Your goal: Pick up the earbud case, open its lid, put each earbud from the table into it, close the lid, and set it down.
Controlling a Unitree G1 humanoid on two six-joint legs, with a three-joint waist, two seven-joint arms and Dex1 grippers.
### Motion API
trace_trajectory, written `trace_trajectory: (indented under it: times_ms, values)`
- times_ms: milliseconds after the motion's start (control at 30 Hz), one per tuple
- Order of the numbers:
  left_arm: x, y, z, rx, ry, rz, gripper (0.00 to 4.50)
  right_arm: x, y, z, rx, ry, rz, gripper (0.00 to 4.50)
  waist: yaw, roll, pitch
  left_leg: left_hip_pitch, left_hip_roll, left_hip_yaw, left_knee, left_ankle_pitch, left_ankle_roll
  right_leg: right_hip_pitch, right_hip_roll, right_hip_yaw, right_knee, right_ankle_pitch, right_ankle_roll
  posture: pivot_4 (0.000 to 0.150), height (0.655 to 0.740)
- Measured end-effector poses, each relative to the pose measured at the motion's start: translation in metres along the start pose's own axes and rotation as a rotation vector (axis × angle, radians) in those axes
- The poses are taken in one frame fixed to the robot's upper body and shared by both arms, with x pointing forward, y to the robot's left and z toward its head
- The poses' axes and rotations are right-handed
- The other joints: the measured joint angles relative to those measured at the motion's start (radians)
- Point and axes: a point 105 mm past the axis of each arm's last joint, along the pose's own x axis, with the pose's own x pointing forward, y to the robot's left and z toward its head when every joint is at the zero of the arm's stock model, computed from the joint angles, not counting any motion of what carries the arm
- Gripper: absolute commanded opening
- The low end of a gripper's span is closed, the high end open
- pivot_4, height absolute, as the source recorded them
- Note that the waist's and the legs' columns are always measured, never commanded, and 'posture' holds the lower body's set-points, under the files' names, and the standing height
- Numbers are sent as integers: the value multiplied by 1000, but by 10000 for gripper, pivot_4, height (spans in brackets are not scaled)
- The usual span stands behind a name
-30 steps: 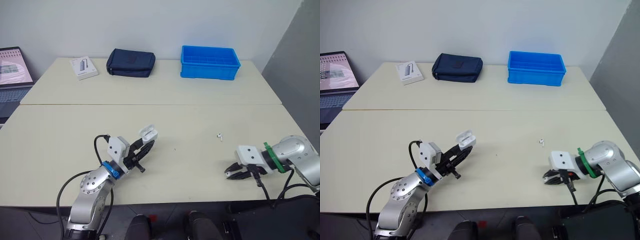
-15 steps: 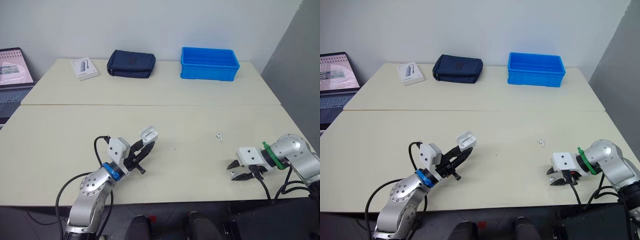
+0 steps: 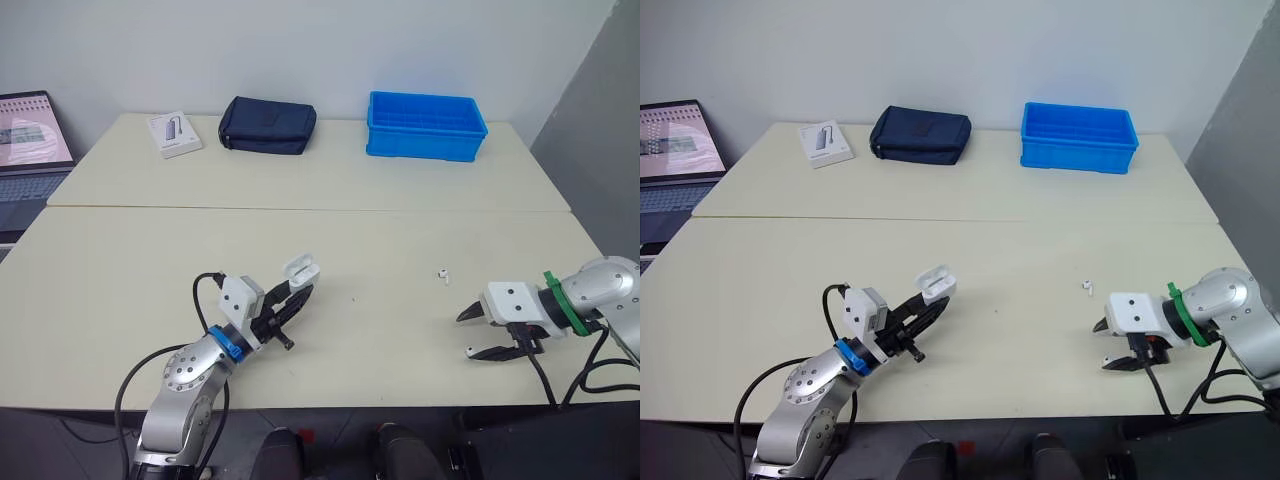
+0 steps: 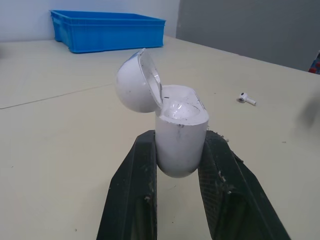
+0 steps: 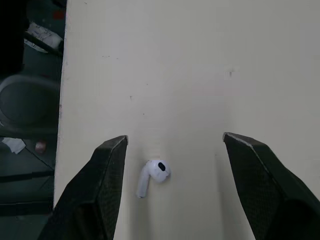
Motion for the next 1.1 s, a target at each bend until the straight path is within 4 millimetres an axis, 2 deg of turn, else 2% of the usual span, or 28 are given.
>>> trace_trajectory:
  times_ms: [167, 333, 633, 1100]
  values:
    - [0, 0, -1, -2, 3, 1, 7389, 4, 4, 1, 152, 78, -89, 31719, -1, 0, 0, 0, 0, 1, 1, 0, 0, 0, -1, 1, 0, 0, 0, 1500, 7400]
    - [0, -1, -2, -3, 6, -1, 7389, 21, 6, -1, 212, 87, -104, 31719, -2, 0, 0, -1, -1, 1, 1, 0, 0, -1, -1, 1, -1, 0, 0, 1500, 7400]
    - [2, -4, -3, -6, 8, -10, 7389, 27, 0, -7, 215, 103, -99, 31719, -2, -1, 0, -6, -1, 0, 2, 0, 0, -5, 0, 0, -1, 1, 2, 1500, 7400]
    - [3, -3, -3, -10, 10, 4, 7389, 24, 2, -15, 227, 136, -78, 31719, 7, -1, 0, -6, -1, 0, 2, 0, 0, -4, -1, 0, -2, 2, 2, 1500, 7400]
